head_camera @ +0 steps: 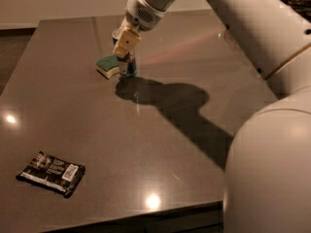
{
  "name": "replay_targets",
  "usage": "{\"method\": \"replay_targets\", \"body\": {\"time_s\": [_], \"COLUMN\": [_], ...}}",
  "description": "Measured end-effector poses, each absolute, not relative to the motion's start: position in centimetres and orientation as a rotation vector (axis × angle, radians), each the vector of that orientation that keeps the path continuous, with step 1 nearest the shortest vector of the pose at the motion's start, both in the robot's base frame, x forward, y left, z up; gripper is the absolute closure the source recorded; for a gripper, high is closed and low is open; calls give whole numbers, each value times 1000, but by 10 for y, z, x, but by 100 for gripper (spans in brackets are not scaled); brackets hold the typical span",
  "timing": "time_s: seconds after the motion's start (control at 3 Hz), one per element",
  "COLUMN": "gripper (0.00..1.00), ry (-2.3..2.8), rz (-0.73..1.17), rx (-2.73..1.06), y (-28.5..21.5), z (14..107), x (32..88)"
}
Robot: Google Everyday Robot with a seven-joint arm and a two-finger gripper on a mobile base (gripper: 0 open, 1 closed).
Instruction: Move redbull can near sponge
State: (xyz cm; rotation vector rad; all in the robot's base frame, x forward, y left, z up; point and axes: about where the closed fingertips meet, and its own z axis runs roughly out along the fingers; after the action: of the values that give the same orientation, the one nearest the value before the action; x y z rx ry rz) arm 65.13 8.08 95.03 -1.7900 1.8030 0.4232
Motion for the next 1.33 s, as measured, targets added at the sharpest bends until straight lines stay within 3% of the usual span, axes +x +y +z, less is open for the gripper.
{"method": "replay_targets", "body": {"time_s": [1.0,1.33], "gripper": [12,0], "ry": [1839,1839], "rz": [440,443], "rx": [-1805,-1808], "y": [96,98], "z": [930,928], "x": [670,670]}}
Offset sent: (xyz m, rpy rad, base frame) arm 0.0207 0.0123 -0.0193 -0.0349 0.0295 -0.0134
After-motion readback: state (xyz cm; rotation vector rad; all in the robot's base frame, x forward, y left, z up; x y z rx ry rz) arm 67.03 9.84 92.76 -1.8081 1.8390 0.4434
